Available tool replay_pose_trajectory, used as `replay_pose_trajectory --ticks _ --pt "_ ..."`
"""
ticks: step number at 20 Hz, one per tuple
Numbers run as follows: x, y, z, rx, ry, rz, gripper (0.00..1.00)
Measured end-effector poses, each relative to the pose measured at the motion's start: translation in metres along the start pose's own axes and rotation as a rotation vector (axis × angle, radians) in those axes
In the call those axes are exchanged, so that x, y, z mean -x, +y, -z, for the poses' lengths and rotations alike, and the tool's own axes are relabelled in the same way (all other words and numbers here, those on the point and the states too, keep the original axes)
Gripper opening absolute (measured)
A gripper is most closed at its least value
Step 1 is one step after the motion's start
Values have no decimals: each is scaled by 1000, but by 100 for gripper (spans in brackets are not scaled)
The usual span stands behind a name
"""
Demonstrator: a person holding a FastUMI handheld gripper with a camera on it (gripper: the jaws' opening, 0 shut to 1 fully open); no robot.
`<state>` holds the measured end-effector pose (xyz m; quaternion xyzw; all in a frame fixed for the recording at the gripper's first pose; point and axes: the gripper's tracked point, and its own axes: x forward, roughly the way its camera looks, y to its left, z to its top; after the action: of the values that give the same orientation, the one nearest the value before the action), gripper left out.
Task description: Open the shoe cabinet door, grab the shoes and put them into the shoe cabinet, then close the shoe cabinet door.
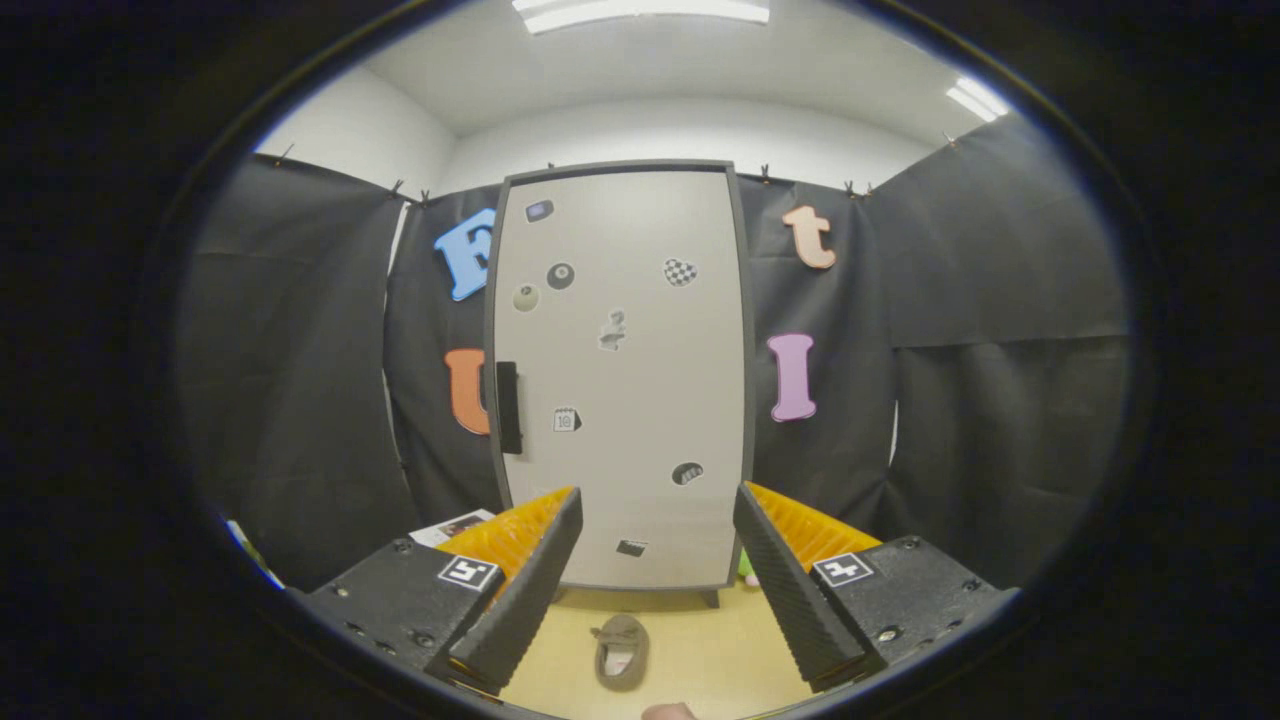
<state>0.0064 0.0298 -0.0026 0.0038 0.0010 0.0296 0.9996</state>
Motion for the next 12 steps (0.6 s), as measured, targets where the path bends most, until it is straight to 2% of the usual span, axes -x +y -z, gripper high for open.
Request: replay_pose_trajectory --ticks 5,10,12 --pt "-20 17 -5 26 -27 3 99" --pt "-67 78 -17 55 -69 -115 99" --pt "-93 101 -18 47 -63 -131 99"
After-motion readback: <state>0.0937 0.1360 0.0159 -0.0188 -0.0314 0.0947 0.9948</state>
